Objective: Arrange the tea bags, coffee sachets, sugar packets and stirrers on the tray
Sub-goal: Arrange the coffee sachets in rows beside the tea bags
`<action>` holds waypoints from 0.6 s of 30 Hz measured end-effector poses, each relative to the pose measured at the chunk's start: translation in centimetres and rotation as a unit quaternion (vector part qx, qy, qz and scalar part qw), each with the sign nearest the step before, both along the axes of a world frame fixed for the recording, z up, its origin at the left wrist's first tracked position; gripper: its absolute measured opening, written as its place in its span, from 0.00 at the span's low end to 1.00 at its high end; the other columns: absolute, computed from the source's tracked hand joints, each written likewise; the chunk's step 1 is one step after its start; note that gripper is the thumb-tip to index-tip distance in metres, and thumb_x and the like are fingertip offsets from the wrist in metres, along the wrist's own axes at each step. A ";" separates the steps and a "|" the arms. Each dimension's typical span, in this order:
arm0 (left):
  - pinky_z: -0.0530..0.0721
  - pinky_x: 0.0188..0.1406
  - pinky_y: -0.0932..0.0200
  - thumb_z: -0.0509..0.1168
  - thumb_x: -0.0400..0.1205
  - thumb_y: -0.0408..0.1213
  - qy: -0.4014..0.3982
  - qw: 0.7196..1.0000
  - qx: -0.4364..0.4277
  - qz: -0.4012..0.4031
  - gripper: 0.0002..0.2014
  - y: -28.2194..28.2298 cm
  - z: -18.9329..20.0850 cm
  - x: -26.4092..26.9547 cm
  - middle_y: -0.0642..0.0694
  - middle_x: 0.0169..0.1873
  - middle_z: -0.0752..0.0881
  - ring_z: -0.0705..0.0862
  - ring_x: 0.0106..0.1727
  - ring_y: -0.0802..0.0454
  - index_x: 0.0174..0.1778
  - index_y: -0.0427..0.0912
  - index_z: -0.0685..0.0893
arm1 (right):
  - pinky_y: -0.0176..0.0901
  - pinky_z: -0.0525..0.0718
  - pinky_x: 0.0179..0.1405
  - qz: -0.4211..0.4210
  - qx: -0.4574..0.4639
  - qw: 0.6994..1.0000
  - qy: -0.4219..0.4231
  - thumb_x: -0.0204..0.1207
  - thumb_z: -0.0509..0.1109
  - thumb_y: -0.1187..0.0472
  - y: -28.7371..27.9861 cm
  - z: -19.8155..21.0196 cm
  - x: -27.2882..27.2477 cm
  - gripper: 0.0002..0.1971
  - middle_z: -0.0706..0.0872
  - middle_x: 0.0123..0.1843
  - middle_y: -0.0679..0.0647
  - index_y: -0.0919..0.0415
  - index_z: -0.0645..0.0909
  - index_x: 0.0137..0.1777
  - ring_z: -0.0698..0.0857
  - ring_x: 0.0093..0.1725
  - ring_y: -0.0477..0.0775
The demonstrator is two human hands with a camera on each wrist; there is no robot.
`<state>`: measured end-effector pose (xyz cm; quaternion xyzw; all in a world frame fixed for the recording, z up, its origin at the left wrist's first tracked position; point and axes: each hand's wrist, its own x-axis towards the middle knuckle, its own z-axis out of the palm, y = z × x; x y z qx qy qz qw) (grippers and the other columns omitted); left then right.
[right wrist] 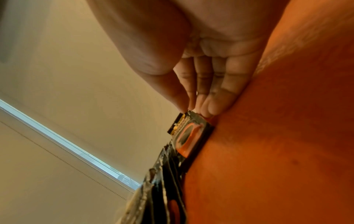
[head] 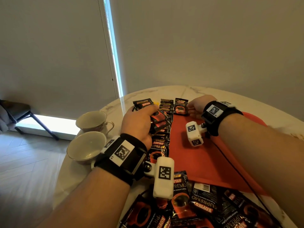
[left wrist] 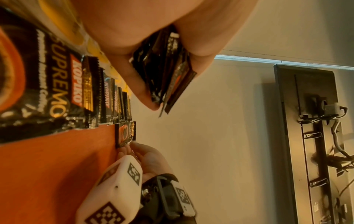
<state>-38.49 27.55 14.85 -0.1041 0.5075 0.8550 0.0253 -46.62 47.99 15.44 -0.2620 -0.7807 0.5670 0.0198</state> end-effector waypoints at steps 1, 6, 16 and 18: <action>0.92 0.34 0.48 0.77 0.80 0.28 0.003 1.000 -0.001 -0.001 0.11 0.0 0.0 0.0 0.36 0.46 0.95 0.95 0.41 0.40 0.57 0.37 0.88 | 0.45 0.88 0.45 0.008 -0.007 1.000 -0.001 0.84 0.69 0.69 0.1 0.2 0.3 0.07 0.87 0.40 0.59 0.68 0.84 0.44 0.87 0.39 0.54; 0.92 0.34 0.46 0.78 0.79 0.28 0.009 1.000 -0.008 -0.010 0.14 0.2 -0.1 0.1 0.36 0.45 0.95 0.95 0.39 0.40 0.59 0.35 0.88 | 0.51 0.91 0.43 -0.017 -0.063 0.997 0.046 0.81 0.72 0.67 0.8 0.8 1.1 0.02 0.90 0.49 0.56 0.63 0.84 0.52 0.91 0.44 0.54; 0.93 0.39 0.43 0.80 0.77 0.31 0.017 0.999 -0.032 -0.014 0.16 0.5 -0.4 0.2 0.36 0.47 0.95 0.95 0.47 0.37 0.60 0.37 0.89 | 0.52 0.89 0.53 -0.002 -0.027 1.000 0.009 0.84 0.70 0.64 -0.3 0.6 1.9 0.04 0.87 0.47 0.57 0.64 0.83 0.54 0.86 0.43 0.55; 0.94 0.38 0.43 0.80 0.77 0.31 0.014 0.999 -0.030 -0.016 0.16 0.5 -0.4 0.1 0.36 0.46 0.95 0.95 0.46 0.37 0.60 0.36 0.89 | 0.53 0.89 0.56 -0.003 -0.010 1.000 0.007 0.83 0.70 0.63 -0.7 0.9 1.6 0.06 0.90 0.51 0.61 0.66 0.83 0.56 0.87 0.45 0.56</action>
